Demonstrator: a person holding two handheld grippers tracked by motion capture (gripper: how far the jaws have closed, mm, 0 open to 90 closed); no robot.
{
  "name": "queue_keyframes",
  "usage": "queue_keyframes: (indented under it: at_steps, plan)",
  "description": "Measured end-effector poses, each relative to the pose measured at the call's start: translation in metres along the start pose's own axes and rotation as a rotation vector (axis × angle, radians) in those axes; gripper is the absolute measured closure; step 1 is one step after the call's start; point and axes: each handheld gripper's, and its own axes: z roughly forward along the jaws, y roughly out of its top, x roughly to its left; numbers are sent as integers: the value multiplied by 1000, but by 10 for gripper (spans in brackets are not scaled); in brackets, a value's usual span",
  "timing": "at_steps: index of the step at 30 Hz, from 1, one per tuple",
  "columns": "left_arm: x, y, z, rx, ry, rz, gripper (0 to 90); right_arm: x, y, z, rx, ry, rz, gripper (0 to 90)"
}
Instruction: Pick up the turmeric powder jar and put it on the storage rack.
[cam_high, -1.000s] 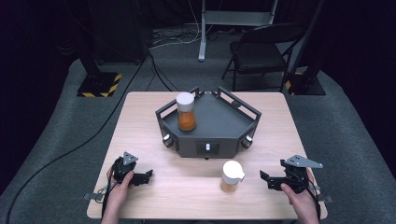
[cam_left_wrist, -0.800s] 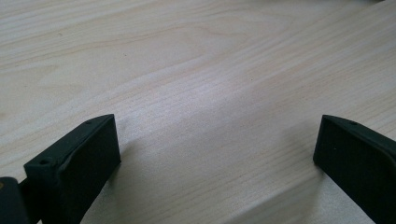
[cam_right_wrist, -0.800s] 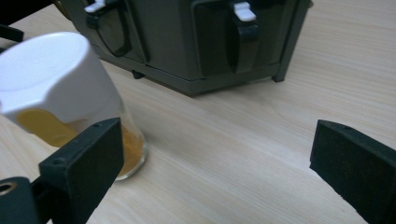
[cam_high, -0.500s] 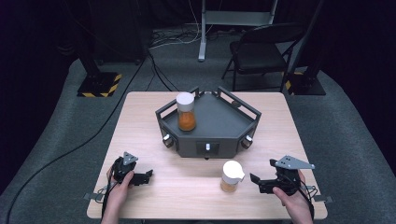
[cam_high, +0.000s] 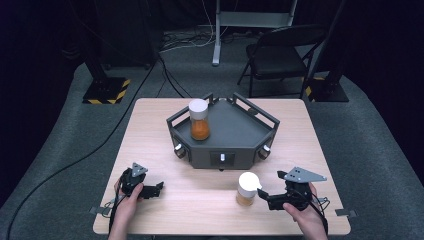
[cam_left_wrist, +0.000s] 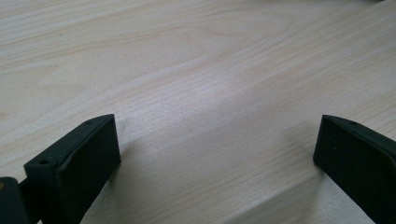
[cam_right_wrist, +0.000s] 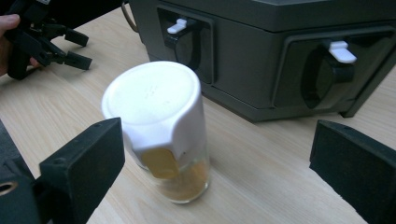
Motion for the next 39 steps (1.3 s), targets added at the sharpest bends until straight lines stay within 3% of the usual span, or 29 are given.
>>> queue_keyframes:
  at_steps: [19, 33, 39]
  plan:
    - [0, 0, 0, 0, -1, 1, 0, 5, 9, 34, 27, 75, -34, 35]
    - [0, 0, 0, 0, -2, 1, 0, 16, 9, 65, 51, 64, -47, 65]
    - [0, 0, 0, 0, -2, 1, 0, 22, 7, 75, 62, 50, -37, 128]
